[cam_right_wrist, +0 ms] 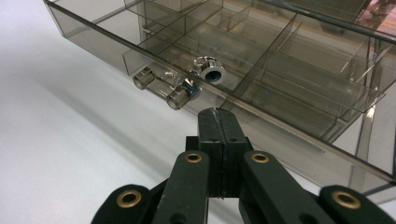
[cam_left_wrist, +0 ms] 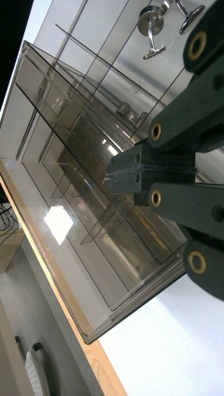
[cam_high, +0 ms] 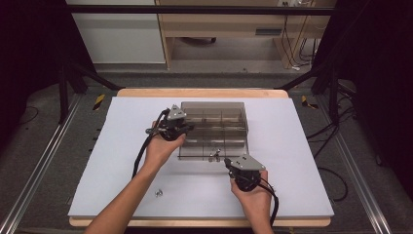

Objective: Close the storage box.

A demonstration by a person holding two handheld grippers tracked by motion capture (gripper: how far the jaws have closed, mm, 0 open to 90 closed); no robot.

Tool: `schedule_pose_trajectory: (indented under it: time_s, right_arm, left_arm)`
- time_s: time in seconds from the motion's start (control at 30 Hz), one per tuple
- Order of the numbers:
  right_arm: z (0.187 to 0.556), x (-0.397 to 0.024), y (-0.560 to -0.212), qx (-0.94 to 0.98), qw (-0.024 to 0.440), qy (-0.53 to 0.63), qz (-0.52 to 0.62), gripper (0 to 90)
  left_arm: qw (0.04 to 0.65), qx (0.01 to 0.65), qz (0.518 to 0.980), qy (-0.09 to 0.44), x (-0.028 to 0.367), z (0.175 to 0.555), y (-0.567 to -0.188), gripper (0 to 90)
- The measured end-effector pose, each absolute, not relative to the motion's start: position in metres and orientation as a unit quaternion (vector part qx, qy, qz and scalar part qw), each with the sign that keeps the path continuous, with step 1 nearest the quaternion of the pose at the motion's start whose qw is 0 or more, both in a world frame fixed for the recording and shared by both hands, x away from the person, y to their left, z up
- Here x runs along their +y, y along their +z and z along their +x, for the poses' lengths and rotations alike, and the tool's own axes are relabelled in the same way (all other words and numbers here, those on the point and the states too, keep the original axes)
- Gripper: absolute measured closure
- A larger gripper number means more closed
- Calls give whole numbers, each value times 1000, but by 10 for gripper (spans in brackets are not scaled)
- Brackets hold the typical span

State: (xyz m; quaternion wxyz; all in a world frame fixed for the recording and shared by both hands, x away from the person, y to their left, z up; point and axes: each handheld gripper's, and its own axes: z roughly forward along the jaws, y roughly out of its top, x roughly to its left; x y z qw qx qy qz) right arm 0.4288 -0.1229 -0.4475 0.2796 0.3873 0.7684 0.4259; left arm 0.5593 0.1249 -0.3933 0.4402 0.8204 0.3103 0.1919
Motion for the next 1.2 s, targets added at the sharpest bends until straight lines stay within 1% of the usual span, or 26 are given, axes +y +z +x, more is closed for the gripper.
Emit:
schedule_pose_trajectory:
  time_s: [0.43,1.2]
  right_arm:
    - [438,-121,-443,771,288,425,378,900]
    - [465,-123,-438,768,283,426,386,900]
  left_arm:
    - [440,311,821,189,126,560,-393,900]
    - [440,314,820,187,126,560,-393,900]
